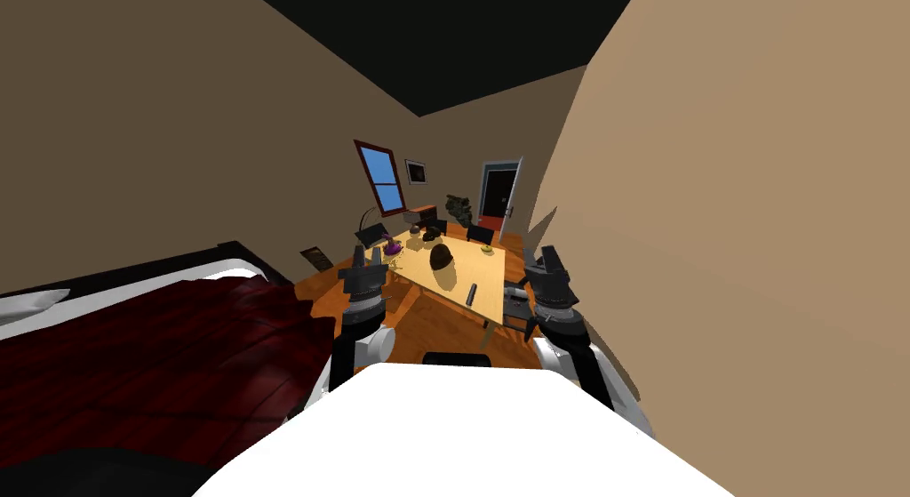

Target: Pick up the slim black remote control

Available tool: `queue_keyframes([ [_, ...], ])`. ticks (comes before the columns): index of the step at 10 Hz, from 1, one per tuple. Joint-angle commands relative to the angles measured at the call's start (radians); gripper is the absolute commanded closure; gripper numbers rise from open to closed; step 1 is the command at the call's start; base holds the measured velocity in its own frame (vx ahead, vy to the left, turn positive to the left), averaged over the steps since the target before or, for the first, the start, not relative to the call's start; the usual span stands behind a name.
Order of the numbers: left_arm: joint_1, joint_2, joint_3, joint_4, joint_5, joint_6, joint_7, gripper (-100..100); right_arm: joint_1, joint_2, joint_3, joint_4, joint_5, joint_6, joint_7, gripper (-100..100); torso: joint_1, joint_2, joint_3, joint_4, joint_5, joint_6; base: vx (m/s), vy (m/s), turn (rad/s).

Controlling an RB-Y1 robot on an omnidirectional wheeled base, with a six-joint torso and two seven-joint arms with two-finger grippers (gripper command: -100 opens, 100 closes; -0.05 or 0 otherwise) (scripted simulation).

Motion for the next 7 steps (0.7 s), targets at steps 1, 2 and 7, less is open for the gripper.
queue_keyframes([
  [1, 0.000, 0.000, 0.000, 0.000, 0.000, 0.000, 0.000, 0, -0.013, -0.050, 0.006, 0.028, 0.050, -0.007, 0.019, -100, 0.000, 0.000, 0.000, 0.000, 0.000, 0.000, -0.105, -0.084, 0.383],
  [2, 0.000, 0.000, 0.000, 0.000, 0.000, 0.000, 0.000, 0, -0.025, -0.081, 0.008, 0.053, 0.080, -0.013, 0.031, -100, 0.000, 0.001, 0.001, 0.000, 0.000, 0.000, -0.111, -0.094, 0.364],
  [7, 0.000, 0.000, 0.000, 0.000, 0.000, 0.000, 0.000, 0, -0.061, -0.172, 0.018, 0.140, 0.207, -0.033, 0.069, -100, 0.001, -0.003, -0.001, 0.000, 0.000, 0.001, -0.059, -0.061, 0.232],
])
